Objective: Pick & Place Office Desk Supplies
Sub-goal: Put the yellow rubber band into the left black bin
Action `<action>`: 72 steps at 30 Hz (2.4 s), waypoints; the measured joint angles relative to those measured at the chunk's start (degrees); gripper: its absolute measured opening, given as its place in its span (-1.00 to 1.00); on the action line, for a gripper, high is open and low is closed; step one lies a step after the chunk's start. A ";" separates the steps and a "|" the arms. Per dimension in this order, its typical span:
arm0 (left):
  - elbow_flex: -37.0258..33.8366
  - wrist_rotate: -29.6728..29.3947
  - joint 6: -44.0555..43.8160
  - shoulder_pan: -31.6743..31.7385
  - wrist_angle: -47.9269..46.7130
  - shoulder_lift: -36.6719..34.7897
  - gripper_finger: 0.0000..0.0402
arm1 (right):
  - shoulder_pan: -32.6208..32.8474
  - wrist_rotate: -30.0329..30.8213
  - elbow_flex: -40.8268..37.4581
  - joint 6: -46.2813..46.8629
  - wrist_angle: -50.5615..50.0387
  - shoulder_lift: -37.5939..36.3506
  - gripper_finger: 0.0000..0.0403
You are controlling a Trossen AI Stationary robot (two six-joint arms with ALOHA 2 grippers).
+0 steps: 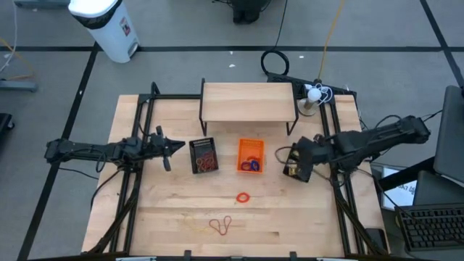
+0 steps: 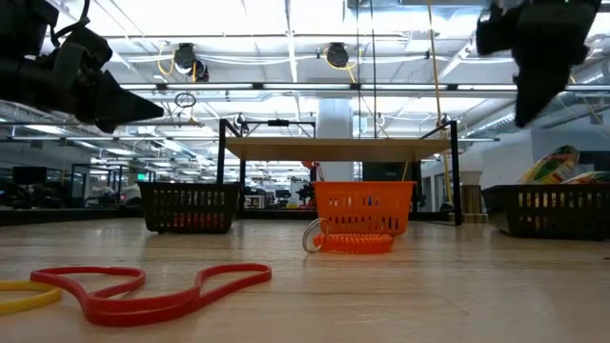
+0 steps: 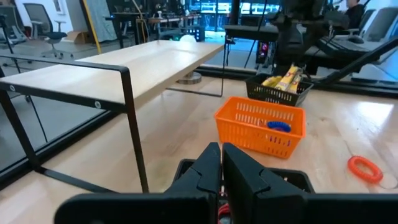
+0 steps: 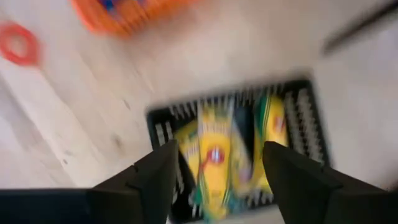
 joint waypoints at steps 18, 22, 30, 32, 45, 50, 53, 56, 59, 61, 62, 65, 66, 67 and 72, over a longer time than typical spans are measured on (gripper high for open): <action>0.00 4.95 -6.31 0.00 1.92 0.02 -0.89 | 11.78 5.97 -25.31 -41.03 66.28 -31.74 -0.95; 0.00 7.16 -5.81 0.00 1.94 0.02 -0.89 | 8.40 0.99 -32.21 -40.48 72.10 -31.54 -0.92; 0.00 1.31 -2.84 0.00 2.44 0.02 -0.89 | -2.90 -15.94 -39.97 -38.95 84.59 -31.47 -0.99; 0.00 -0.26 -1.92 0.00 2.65 0.02 -0.89 | -5.31 -19.17 -40.86 -38.84 86.13 -31.47 -0.98; 0.00 -3.02 -2.10 0.01 1.94 0.02 -0.89 | -15.84 -26.92 -46.46 -38.51 92.17 -33.33 -1.00; 0.00 -3.48 -3.05 0.11 -3.92 0.02 -0.89 | -16.22 -23.25 -48.19 -38.52 92.40 -34.70 -1.00; 0.00 -1.67 -5.05 0.11 -4.86 0.02 -0.91 | -16.22 -20.73 -48.77 -38.96 92.37 -35.12 -0.99; 0.44 0.98 -5.51 -0.29 -4.96 0.02 -0.98 | -16.22 -20.81 -48.88 -40.90 92.35 -35.31 -0.99; 0.55 1.05 -5.50 -1.00 -4.71 0.02 -0.98 | -16.22 -20.81 -48.88 -41.89 92.35 -35.36 -1.00; 0.93 1.16 -5.53 -1.60 -4.19 0.02 -0.99 | -16.22 -20.85 -48.89 -41.92 92.34 -35.36 -0.98; 1.87 1.45 -5.71 -2.05 -4.50 0.07 -0.99 | -16.22 -20.90 -48.90 -41.92 92.34 -35.36 -0.98; 7.55 1.07 -5.54 -4.56 -9.22 2.04 -0.99 | -16.20 -20.96 -48.90 -41.94 92.34 -35.36 -0.98; 9.83 0.18 -5.51 -5.80 -12.10 3.59 -0.99 | -16.22 -20.96 -48.90 -41.94 92.29 -35.36 -0.98; 12.17 -0.95 -5.92 -7.13 -15.36 5.61 -0.99 | -16.20 -20.96 -48.90 -41.94 92.21 -35.36 -0.98; 25.76 -0.92 -10.08 -13.53 -27.30 19.59 -0.99 | -16.20 -20.98 -48.90 -43.10 91.19 -35.36 -0.98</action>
